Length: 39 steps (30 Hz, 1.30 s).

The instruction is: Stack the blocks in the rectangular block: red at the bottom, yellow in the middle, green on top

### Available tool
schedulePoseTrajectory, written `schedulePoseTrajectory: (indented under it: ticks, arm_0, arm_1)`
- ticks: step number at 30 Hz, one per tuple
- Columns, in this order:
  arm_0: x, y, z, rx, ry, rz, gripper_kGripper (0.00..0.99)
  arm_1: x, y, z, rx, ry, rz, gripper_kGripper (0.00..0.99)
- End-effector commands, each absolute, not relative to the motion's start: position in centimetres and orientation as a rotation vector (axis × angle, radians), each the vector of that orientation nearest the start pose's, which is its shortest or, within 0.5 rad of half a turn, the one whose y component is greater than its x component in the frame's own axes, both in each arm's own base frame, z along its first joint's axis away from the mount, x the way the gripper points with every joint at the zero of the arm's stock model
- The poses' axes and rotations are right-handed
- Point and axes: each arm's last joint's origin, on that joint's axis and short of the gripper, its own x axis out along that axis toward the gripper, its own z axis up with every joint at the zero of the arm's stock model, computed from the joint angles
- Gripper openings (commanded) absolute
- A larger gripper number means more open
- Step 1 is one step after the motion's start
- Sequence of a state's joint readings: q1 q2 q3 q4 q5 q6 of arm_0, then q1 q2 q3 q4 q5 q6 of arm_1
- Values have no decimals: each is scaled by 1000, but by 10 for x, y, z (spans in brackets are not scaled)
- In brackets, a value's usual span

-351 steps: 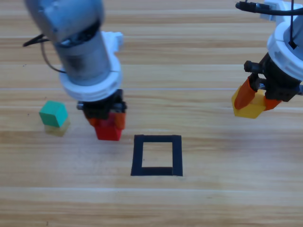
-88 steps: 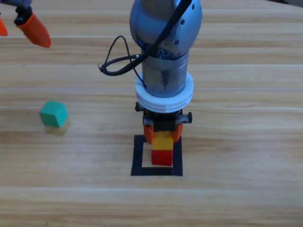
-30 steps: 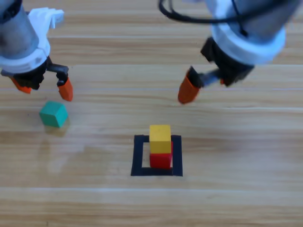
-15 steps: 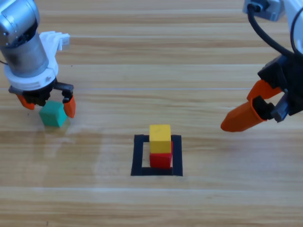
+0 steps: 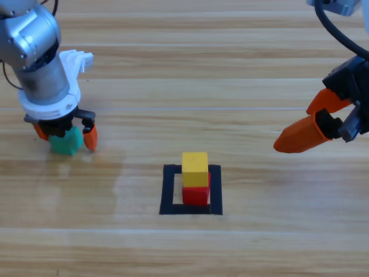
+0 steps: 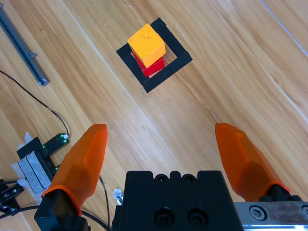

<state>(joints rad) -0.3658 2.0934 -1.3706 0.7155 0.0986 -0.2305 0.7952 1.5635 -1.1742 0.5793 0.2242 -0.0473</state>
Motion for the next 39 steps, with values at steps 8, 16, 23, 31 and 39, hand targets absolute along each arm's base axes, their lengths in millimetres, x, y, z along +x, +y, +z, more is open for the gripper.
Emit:
schedulePoseTrajectory:
  ticks: [8,16,23,31,39]
  arm_0:
    - [374,-130,159,179,1459,-44,471]
    - [372,-129,173,166,1433,-68,35]
    - [367,-177,230,141,1454,-56,0]
    - [339,-239,315,126,1459,-14,0]
    - [307,-267,308,130,1495,-12,0]
  arm_1:
    - [199,209,319,-311,973,929,988]
    - [202,211,315,-314,985,928,988]
    - [203,212,314,-316,991,927,988]
    - [204,213,313,-317,994,926,988]
    - [204,213,312,-320,998,923,988]
